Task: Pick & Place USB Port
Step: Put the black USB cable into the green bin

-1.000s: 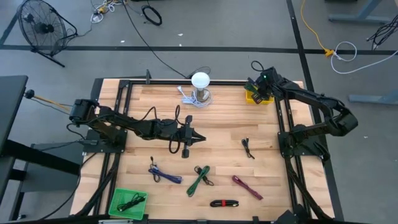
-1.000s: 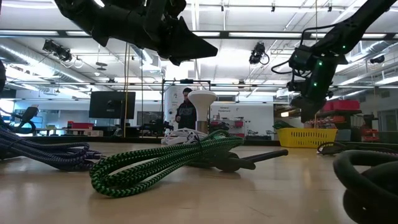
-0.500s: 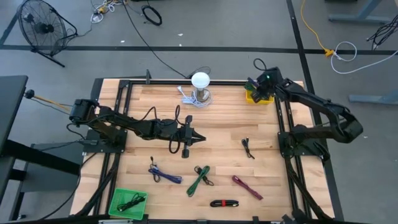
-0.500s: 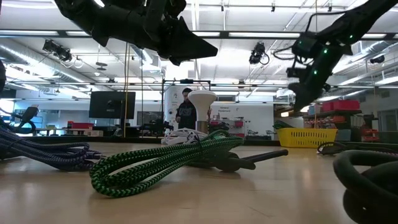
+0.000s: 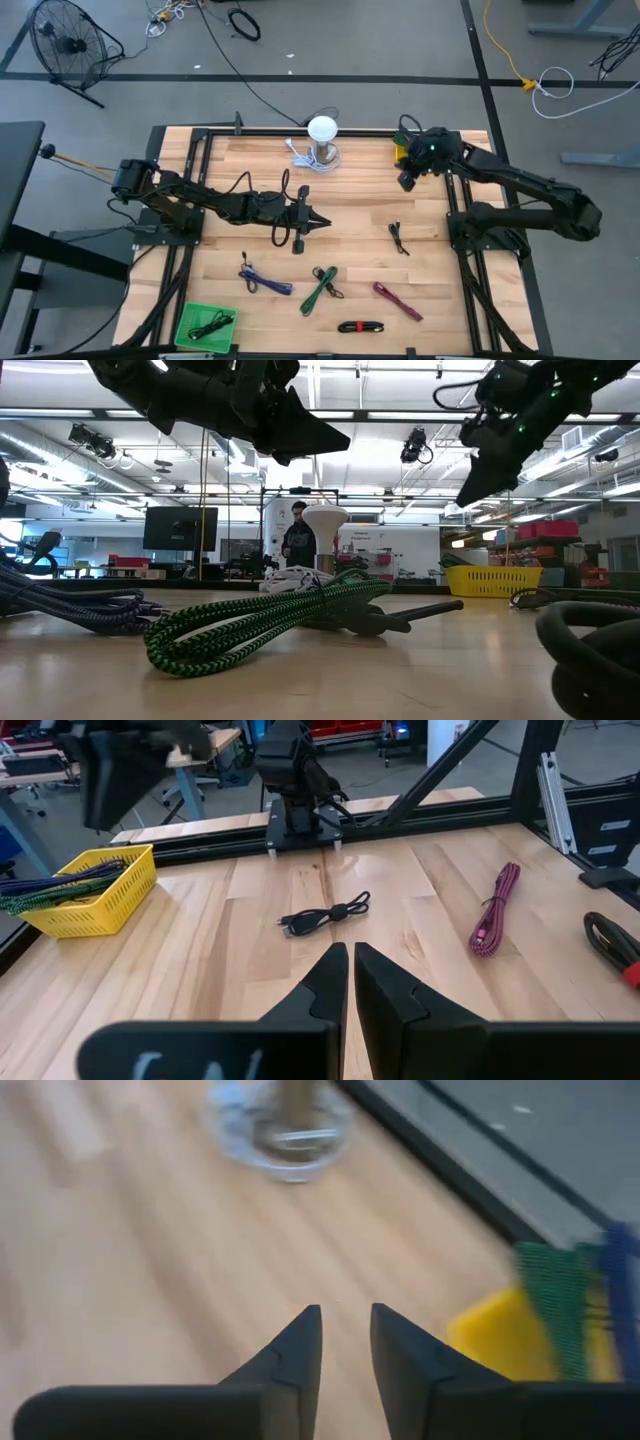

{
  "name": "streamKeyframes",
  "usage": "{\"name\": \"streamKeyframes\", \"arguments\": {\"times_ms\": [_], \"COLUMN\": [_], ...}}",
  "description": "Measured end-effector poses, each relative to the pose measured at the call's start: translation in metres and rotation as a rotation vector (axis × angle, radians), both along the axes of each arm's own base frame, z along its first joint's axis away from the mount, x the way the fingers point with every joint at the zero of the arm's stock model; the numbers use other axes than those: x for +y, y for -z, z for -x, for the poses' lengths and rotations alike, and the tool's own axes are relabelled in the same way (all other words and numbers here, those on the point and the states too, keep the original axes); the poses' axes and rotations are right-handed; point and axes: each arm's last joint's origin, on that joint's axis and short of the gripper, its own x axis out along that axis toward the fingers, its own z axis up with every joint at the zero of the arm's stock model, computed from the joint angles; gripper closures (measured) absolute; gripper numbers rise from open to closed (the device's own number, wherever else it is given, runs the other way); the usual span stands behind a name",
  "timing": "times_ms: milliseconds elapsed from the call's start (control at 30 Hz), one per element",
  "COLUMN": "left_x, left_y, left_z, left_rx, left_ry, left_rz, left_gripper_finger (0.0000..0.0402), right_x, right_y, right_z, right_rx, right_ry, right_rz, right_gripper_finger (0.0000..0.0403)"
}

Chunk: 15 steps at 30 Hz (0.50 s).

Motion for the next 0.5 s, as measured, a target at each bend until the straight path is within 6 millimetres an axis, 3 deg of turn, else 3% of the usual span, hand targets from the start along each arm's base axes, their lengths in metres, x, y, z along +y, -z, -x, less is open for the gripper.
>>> {"name": "streamKeyframes", "arguments": {"times_ms": [500], "left_x": [-0.001], "left_y": [0.001], "left_z": [0.000], "left_rx": [0.015], "left_ry": [0.014], "left_rz": [0.026], "left_gripper_finger": [0.0374], "right_x": [0.073], "right_y": [0.008], "right_z": [-0.016], "right_rx": [0.055], "right_ry": [-0.185], "right_rz": [-0.273], "right_gripper_finger": [0.0342]}}
